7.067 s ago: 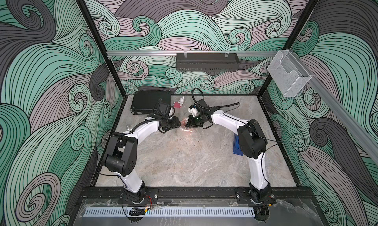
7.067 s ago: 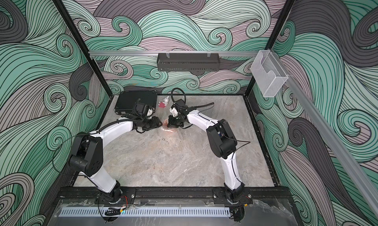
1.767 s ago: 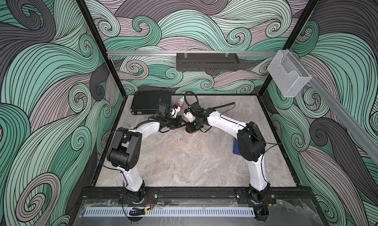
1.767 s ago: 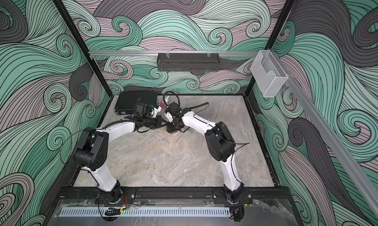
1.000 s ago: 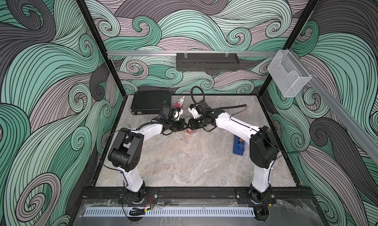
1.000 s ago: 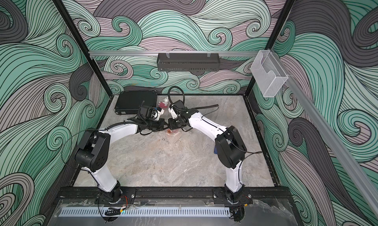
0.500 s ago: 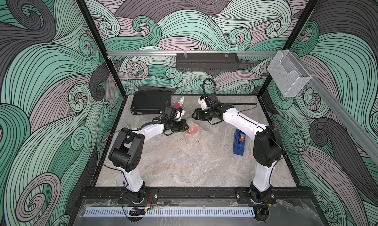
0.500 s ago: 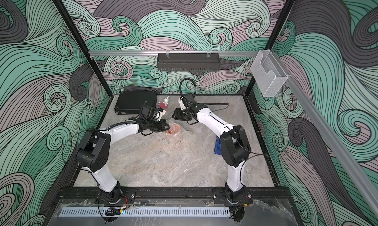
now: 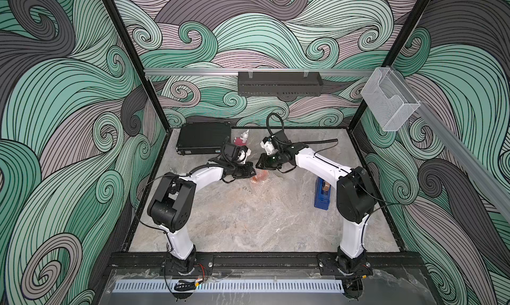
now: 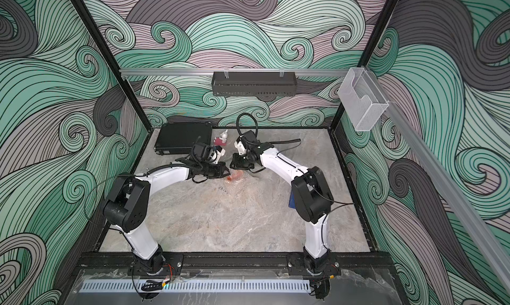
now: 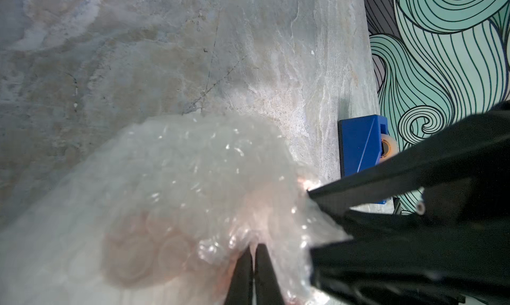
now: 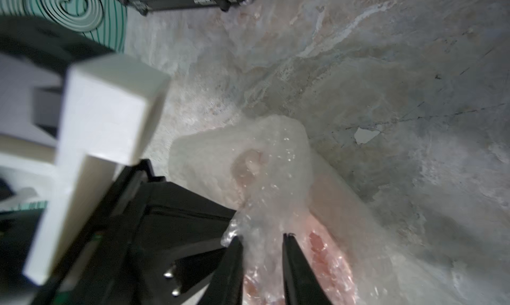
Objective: Wrap mugs in bubble wrap
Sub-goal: Wrap the mug in bubble wrap.
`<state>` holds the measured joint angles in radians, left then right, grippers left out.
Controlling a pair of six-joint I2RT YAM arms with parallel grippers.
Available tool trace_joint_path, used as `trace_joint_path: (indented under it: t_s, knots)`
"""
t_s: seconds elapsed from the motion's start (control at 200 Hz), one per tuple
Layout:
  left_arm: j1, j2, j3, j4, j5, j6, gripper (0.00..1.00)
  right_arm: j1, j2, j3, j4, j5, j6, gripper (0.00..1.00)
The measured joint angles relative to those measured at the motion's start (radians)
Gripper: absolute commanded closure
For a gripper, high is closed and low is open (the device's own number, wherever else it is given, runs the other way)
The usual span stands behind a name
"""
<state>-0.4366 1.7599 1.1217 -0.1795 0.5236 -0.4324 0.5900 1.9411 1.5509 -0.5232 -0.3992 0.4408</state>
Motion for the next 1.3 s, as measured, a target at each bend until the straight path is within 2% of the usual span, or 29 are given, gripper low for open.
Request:
trace_joint_path:
  t_s: [0.13,0.395,0.746,0.861,1.106,1.301]
  knots:
    - [-0.006,0.0,0.006,-0.016,-0.004,0.0,1.0,0.0,-0.001,-0.026,-0.017,0.015,-0.021,1.0]
    - [-0.009,-0.001,0.01,-0.031,-0.004,-0.004,1.0,0.014,-0.022,-0.041,-0.047,0.069,-0.061,1.0]
    - [-0.016,-0.09,0.044,-0.117,-0.038,-0.043,0.71,0.02,-0.023,-0.042,-0.077,0.11,-0.093,1.0]
    - [-0.017,-0.117,0.09,-0.148,-0.072,-0.048,0.66,0.026,-0.023,-0.042,-0.081,0.113,-0.094,1.0]
    - [-0.017,-0.056,0.198,-0.226,-0.155,-0.032,0.66,0.034,-0.023,-0.042,-0.084,0.121,-0.099,1.0]
    - [-0.02,0.027,0.196,-0.269,-0.202,-0.008,0.66,0.036,-0.023,-0.042,-0.084,0.127,-0.101,1.0]
